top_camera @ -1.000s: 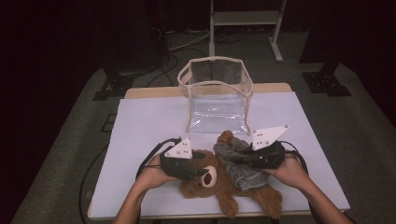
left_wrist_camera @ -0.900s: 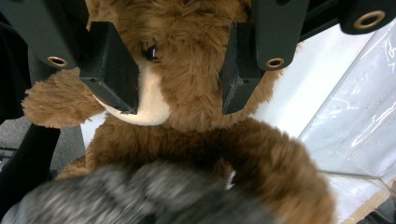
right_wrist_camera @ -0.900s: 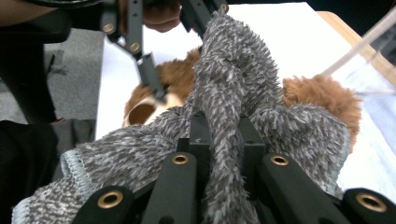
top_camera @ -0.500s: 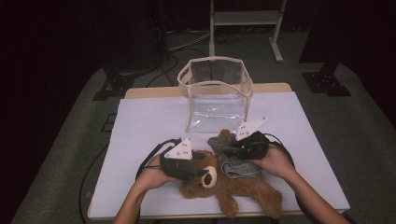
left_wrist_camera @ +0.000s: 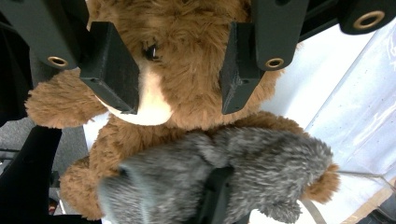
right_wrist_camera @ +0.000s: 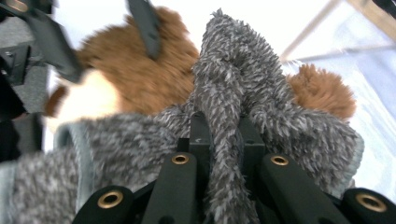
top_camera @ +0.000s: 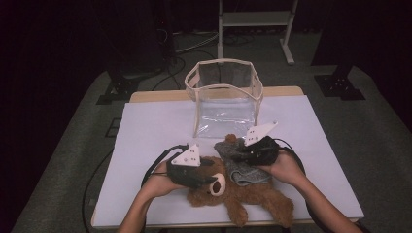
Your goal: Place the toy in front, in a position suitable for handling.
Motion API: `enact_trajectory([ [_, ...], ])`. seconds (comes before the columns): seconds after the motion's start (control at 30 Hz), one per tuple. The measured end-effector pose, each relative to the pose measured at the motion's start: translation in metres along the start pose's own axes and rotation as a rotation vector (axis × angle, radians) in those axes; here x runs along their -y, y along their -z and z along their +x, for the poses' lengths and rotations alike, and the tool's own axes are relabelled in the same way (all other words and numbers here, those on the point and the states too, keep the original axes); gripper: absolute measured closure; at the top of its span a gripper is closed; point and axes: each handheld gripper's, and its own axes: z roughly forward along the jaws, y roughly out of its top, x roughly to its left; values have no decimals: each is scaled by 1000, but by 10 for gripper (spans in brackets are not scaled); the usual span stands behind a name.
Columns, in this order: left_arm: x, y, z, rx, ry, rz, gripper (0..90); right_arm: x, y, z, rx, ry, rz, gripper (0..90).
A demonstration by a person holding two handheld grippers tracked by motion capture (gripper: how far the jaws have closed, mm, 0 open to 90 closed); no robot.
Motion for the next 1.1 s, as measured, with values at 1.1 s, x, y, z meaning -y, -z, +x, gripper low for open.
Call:
enact_trajectory([
  [1.1, 25, 16, 1, -15, 36, 61, 441, 62, 64, 13, 54, -105, -97, 799],
])
